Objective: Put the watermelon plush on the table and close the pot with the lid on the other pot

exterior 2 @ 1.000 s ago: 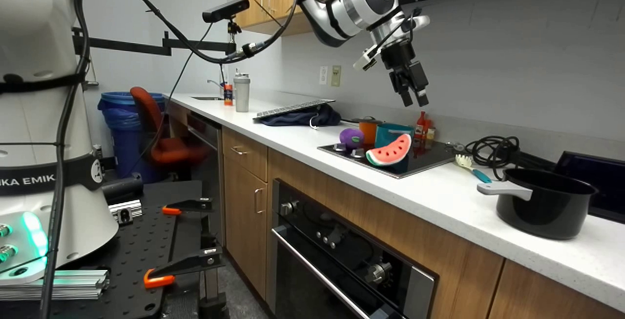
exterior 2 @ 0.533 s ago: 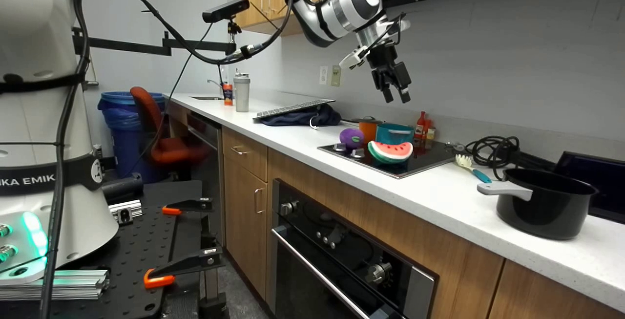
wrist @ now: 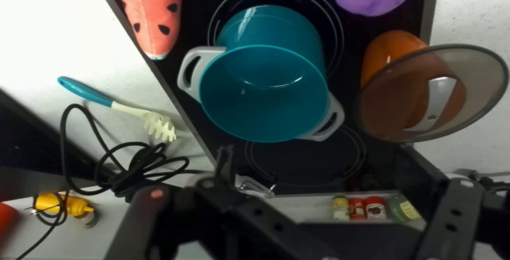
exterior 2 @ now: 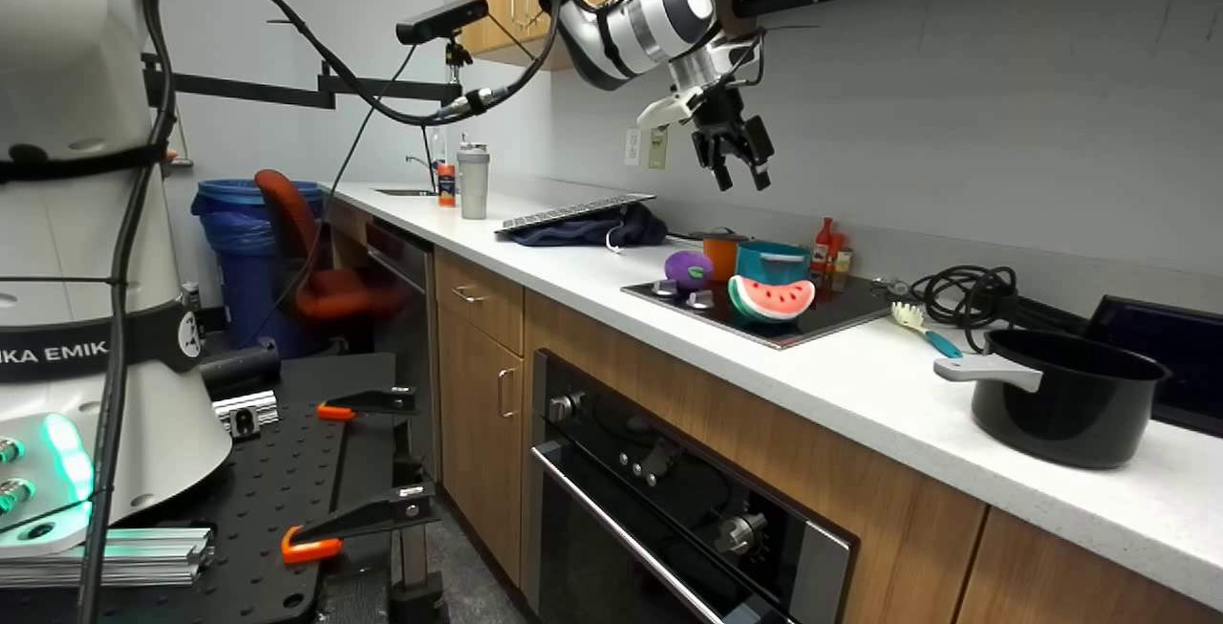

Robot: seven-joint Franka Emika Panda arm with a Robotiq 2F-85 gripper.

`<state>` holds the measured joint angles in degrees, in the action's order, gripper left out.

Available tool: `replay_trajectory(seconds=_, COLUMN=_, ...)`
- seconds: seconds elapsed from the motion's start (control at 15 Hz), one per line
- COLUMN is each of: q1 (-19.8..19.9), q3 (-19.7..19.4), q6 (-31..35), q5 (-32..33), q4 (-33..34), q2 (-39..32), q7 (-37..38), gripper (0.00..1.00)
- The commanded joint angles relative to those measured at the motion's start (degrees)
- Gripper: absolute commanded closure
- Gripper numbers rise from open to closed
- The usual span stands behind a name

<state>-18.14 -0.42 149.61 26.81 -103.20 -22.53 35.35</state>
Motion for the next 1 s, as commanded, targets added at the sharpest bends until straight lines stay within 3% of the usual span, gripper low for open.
replay_trajectory(seconds=0.0, q1=-0.8, q3=0.8, q6=1.1, q5=-1.6, q4=1.6, q2=-1.5, q7=-4.6, gripper=0.0)
replay_trajectory(seconds=0.93, q1=-5.3, q3=1.6, q6=-0.2, q5=-2.7, q4=11.2, q2=-10.2, q7=-10.2, gripper=0.0)
